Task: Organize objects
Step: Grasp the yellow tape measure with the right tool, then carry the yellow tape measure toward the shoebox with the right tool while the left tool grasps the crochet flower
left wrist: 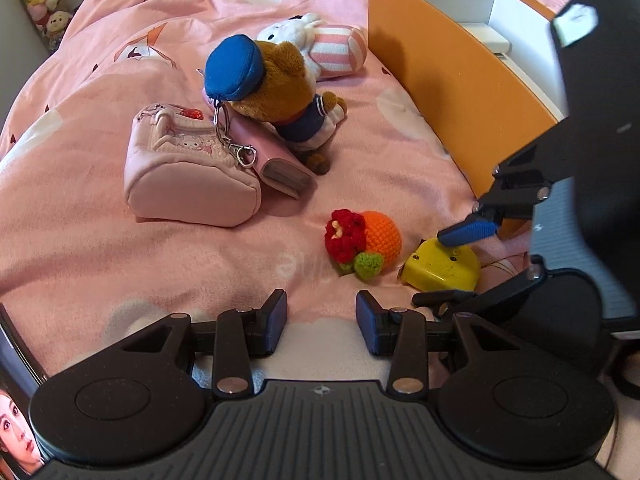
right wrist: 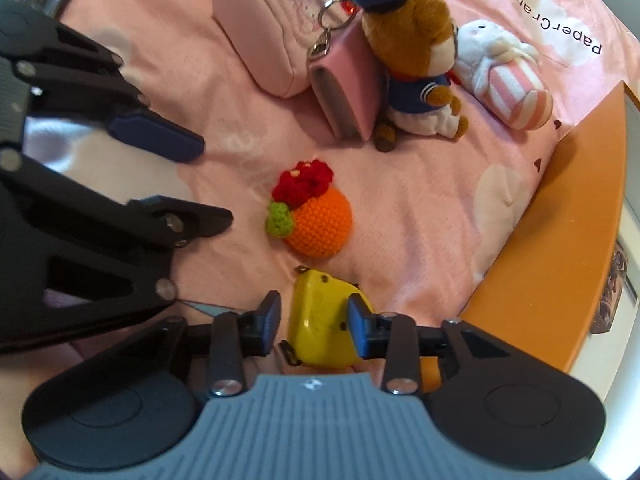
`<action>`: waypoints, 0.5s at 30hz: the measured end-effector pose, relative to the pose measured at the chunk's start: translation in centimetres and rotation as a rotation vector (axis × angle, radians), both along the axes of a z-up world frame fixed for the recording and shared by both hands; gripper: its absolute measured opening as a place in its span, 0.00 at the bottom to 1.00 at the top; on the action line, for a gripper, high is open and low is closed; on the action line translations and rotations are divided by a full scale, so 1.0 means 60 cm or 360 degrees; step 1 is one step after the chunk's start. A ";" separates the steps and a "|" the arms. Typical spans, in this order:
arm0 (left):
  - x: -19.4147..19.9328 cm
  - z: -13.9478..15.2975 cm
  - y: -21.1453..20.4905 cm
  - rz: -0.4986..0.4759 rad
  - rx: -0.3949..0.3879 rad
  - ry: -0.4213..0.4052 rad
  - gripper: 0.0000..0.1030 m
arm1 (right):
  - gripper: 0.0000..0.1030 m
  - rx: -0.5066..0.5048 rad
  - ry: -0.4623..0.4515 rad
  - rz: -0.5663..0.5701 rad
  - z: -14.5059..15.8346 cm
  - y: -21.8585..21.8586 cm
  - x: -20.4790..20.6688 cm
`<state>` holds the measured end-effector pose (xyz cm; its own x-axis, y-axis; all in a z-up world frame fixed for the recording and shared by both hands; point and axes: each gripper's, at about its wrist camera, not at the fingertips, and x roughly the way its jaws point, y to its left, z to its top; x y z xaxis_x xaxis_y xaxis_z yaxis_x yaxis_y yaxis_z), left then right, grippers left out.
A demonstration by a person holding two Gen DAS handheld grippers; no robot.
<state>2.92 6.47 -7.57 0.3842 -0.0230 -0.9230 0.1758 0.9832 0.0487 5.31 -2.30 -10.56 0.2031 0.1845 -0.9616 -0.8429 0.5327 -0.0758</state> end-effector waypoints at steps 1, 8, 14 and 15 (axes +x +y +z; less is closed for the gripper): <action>-0.001 -0.001 -0.002 -0.0004 0.0010 0.0000 0.46 | 0.49 -0.0018 -0.0007 0.0005 -0.005 0.002 0.001; -0.001 -0.004 -0.007 -0.0007 0.0016 -0.0003 0.46 | 0.43 -0.0046 -0.0044 -0.0004 -0.021 0.002 0.006; 0.002 0.000 0.001 -0.0004 -0.0040 -0.0029 0.46 | 0.31 -0.0003 -0.0079 -0.0002 -0.004 -0.006 0.004; 0.002 0.001 0.003 -0.0002 -0.0054 -0.0036 0.46 | 0.28 0.0010 -0.0094 -0.0006 0.000 -0.008 0.004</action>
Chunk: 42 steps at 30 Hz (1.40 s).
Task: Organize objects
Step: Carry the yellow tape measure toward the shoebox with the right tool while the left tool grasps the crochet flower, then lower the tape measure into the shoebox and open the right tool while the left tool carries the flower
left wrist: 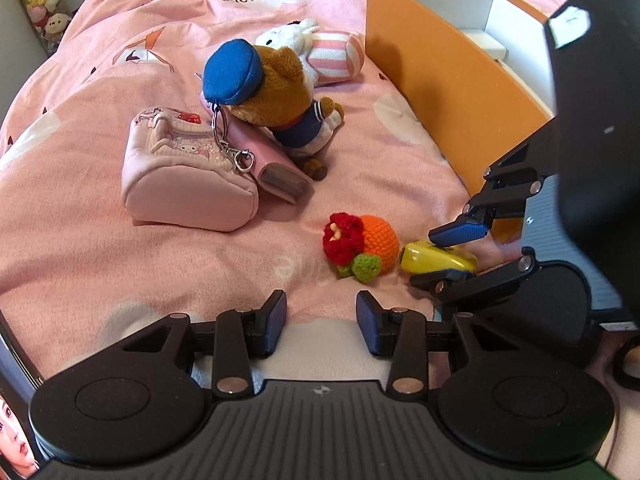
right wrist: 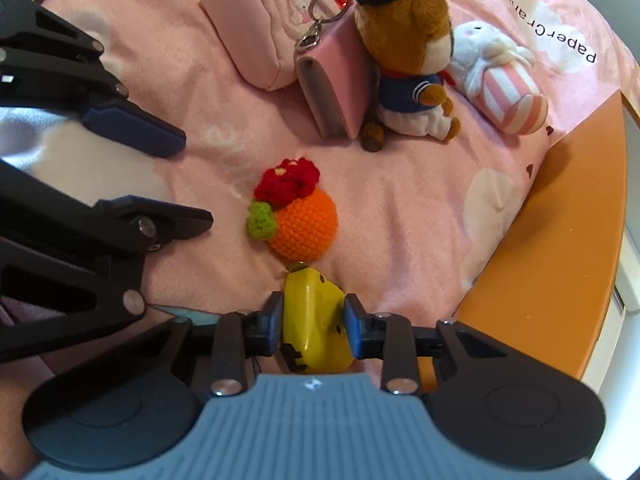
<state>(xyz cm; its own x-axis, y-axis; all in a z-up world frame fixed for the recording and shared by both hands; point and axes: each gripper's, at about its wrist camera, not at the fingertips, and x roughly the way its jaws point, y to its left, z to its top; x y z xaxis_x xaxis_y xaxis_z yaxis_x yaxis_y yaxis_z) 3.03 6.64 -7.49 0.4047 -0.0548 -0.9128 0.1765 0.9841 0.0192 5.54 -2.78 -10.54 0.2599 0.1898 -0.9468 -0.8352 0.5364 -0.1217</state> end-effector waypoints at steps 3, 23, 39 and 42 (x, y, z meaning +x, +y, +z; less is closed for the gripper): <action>0.001 0.005 0.004 0.0009 -0.0033 -0.0024 0.46 | 0.25 0.0058 -0.0034 -0.0022 0.021 -0.009 0.005; 0.055 -0.012 -0.025 -0.0168 -0.0038 -0.0039 0.62 | 0.25 0.0522 -0.0162 -0.0208 0.183 -0.078 0.071; 0.069 -0.048 -0.055 -0.0135 -0.0075 0.0031 0.43 | 0.25 0.0446 -0.0291 -0.0548 0.211 -0.225 0.135; 0.062 -0.034 -0.056 -0.0127 -0.0064 -0.0026 0.42 | 0.25 0.0361 -0.0300 -0.0544 0.191 -0.253 0.147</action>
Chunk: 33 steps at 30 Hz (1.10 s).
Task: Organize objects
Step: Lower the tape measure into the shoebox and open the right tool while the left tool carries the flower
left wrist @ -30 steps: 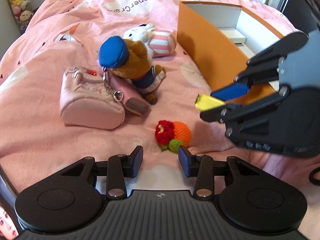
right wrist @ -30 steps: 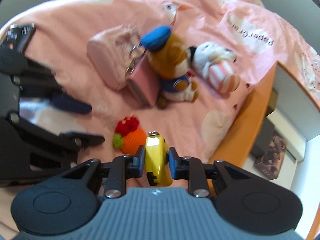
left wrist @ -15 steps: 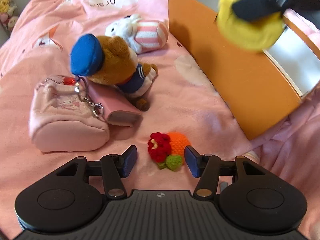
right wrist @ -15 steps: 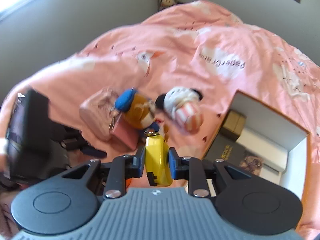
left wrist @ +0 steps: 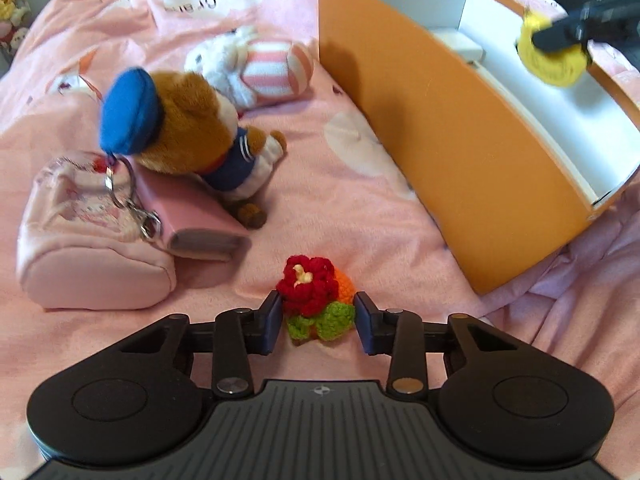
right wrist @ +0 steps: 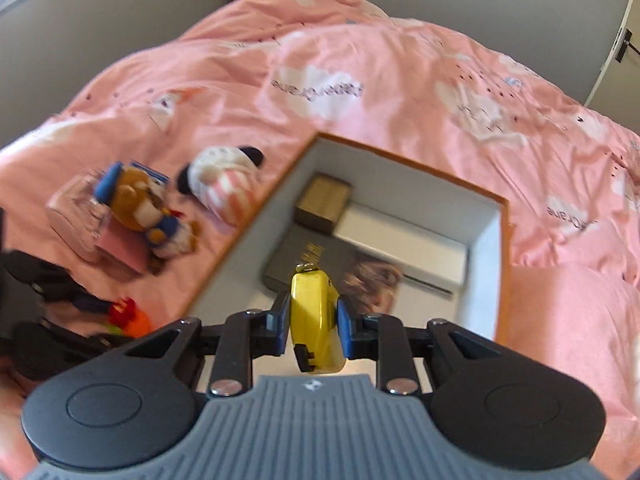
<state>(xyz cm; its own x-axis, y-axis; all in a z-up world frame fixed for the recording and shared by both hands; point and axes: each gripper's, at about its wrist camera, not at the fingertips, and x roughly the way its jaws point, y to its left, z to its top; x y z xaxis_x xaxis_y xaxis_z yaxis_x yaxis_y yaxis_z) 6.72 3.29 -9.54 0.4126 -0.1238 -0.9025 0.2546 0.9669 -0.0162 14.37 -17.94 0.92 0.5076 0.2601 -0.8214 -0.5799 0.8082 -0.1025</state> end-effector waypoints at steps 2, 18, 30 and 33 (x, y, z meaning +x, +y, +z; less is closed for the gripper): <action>-0.002 0.014 -0.001 0.0014 0.0012 -0.0041 0.41 | 0.25 -0.0074 0.0004 0.0031 -0.012 -0.012 0.006; 0.039 0.180 -0.033 -0.0076 -0.0102 -0.0323 0.41 | 0.24 -0.0487 -0.0057 0.0582 -0.057 -0.025 0.027; 0.130 0.199 -0.132 -0.0477 -0.0087 -0.0338 0.41 | 0.23 -0.0865 -0.0260 0.1082 -0.110 -0.027 0.045; 0.154 0.185 -0.154 -0.0546 -0.0079 -0.0302 0.41 | 0.20 -0.0940 -0.0299 0.1188 -0.131 -0.025 0.057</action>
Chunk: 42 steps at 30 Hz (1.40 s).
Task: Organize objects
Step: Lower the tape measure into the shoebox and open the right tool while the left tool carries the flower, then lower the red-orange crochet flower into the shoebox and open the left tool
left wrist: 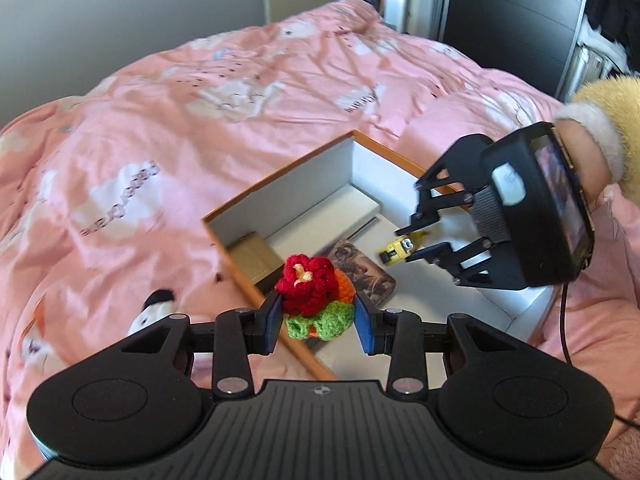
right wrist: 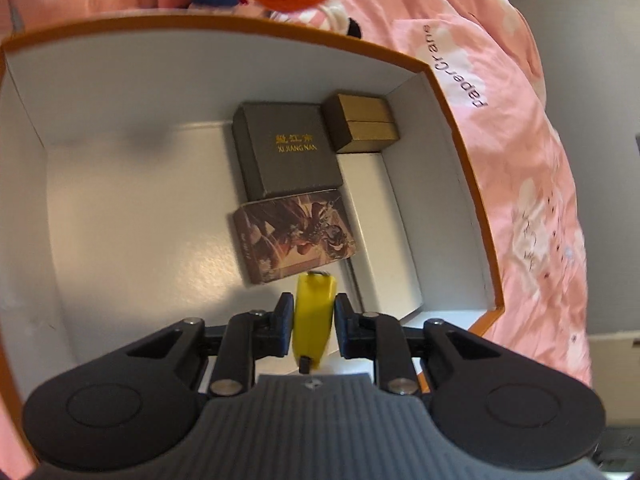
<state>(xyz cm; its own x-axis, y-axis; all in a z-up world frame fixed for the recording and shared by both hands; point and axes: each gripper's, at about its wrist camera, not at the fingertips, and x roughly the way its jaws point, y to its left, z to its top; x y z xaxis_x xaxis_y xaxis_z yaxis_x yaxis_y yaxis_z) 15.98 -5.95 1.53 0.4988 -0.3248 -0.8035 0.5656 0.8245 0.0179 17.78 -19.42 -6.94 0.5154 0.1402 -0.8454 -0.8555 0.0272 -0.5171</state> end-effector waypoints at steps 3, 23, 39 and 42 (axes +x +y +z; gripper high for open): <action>0.021 -0.017 -0.021 -0.0050 0.0040 0.0027 0.41 | 0.20 -0.0058 -0.0043 0.0084 -0.021 0.001 0.012; 0.090 -0.082 -0.064 -0.0166 0.0141 0.0135 0.41 | 0.26 0.0012 0.0113 -0.0174 -0.041 0.008 0.080; 0.095 -0.089 -0.069 -0.0228 0.0137 0.0142 0.42 | 0.41 -0.0069 0.0207 -0.0290 -0.037 0.036 0.143; 0.092 -0.092 -0.075 -0.0275 0.0122 0.0141 0.42 | 0.43 -0.0051 0.0229 -0.0304 -0.034 0.039 0.152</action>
<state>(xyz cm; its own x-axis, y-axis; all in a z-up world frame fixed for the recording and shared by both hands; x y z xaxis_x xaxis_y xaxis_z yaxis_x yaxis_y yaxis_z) 21.53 -10.42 -3.96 0.3673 -0.3358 -0.8674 0.7006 0.7133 0.0205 26.87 -17.10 -8.95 0.4038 0.0236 -0.9146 -0.9013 0.1815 -0.3932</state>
